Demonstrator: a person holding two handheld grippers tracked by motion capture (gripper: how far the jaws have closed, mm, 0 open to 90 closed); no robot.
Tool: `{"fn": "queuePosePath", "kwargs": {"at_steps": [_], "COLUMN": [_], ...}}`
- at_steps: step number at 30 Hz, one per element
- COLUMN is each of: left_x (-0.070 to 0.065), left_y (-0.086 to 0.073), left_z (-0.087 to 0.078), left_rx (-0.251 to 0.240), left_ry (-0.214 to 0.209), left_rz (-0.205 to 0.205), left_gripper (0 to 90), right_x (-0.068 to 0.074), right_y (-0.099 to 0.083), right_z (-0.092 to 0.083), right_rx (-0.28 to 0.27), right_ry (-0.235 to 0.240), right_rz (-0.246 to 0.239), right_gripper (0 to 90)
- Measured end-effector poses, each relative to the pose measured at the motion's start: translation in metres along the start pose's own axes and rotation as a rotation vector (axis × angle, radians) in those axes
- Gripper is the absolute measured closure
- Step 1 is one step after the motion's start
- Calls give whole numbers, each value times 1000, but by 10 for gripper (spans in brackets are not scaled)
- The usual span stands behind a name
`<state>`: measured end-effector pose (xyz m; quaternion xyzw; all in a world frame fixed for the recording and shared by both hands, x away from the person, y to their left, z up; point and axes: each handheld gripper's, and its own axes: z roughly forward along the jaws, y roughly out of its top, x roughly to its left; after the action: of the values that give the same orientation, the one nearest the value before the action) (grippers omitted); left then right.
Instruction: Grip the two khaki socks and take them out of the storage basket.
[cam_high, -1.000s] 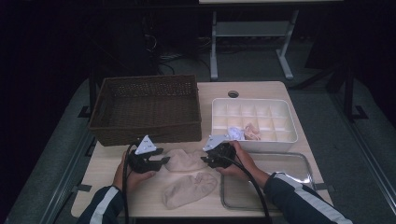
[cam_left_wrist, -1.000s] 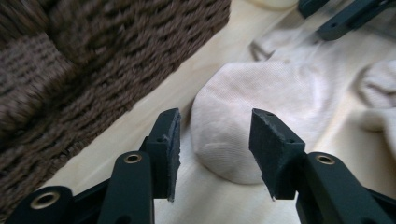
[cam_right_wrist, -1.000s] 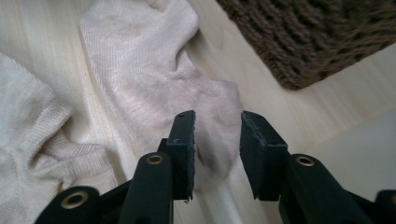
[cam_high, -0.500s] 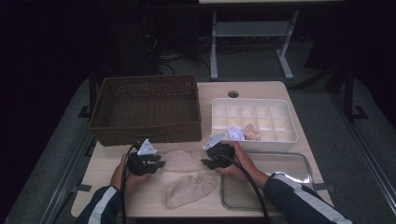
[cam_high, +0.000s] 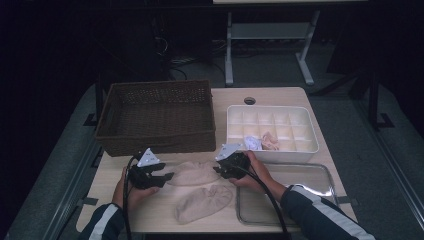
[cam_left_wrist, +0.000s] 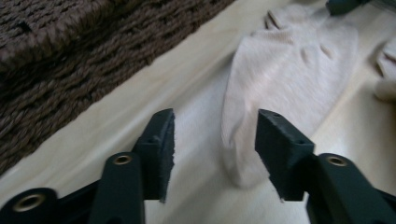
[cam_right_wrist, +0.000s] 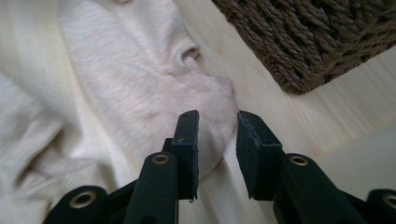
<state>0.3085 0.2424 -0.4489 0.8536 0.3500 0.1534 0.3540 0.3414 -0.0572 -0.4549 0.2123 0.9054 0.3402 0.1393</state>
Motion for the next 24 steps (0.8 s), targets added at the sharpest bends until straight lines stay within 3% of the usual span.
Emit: {"fn": "queuePosePath", "kwargs": {"at_steps": [3, 4, 6, 7, 9, 10, 13, 14, 18, 22, 24], "left_x": [0, 0, 1, 3, 4, 3, 3, 2, 2, 0, -2], "left_y": [1, -1, -3, -4, -4, -5, -5, -5, -5, -3, -2], "left_z": [7, 14, 17, 17, 16, 16, 15, 15, 14, 12, 9], "left_rx": [16, 47, 54, 42, 41, 38, 43, 43, 50, 41, 33], "left_ry": [4, 12, 1, -19, -26, -44, -76, -93, -106, -116, -117], "left_rz": [-5, 3, -2, -27, -26, -32, -22, -25, -26, -8, -3], "left_gripper": [429, 434, 460, 533, 557, 683, 820, 852, 867, 870, 870], "right_x": [-1, -1, -1, -3, -5, -7, -7, -5, -9, -8, -9], "right_y": [1, 1, 0, 0, 0, -1, -1, 0, -1, 0, 1], "right_z": [5, 9, 11, 13, 13, 13, 14, 14, 14, 10, 6], "right_rx": [0, 9, 11, 14, 16, 14, 16, 12, 16, 20, 10], "right_ry": [8, 17, 23, 49, 57, 95, 109, 137, 163, 128, 119], "right_rz": [10, 14, 8, 32, 43, 64, 63, 73, 75, 23, 24], "right_gripper": [647, 605, 602, 592, 596, 682, 748, 816, 853, 865, 865]}}
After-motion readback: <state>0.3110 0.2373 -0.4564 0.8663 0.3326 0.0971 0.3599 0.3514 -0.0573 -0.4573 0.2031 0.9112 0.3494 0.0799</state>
